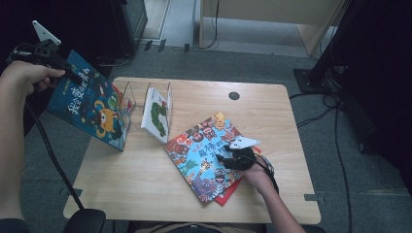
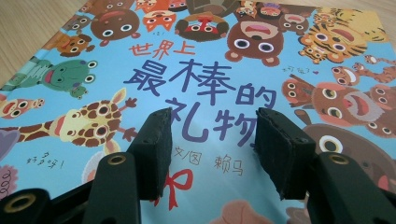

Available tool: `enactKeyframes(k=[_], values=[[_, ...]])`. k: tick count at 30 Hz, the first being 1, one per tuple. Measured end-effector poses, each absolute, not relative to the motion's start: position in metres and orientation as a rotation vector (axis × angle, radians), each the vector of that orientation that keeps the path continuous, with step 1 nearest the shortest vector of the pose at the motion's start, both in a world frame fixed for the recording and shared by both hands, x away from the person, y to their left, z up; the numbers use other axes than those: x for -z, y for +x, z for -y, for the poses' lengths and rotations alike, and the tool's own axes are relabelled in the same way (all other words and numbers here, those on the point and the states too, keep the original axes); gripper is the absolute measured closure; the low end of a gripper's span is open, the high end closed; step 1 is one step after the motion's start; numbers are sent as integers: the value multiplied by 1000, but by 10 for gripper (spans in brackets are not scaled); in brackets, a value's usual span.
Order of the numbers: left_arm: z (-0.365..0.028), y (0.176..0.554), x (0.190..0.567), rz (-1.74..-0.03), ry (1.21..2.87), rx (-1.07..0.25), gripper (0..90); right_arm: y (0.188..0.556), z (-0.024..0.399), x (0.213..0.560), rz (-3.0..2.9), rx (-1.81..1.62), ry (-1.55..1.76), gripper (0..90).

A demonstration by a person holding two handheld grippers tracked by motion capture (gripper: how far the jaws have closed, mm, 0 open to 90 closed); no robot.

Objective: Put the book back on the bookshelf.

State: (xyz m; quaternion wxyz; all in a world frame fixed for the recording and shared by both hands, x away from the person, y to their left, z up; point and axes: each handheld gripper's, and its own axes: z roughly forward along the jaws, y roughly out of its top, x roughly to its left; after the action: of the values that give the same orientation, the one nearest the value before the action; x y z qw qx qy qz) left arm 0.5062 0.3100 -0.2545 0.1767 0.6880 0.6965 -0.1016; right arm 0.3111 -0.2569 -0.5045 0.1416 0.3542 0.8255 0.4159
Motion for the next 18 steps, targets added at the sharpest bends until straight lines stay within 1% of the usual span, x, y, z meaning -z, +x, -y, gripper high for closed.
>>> enactKeyframes(k=[18], values=[[-314,504,254,-1953,1923,292,773,312,258,505,-2377,-1204,1024,466]])
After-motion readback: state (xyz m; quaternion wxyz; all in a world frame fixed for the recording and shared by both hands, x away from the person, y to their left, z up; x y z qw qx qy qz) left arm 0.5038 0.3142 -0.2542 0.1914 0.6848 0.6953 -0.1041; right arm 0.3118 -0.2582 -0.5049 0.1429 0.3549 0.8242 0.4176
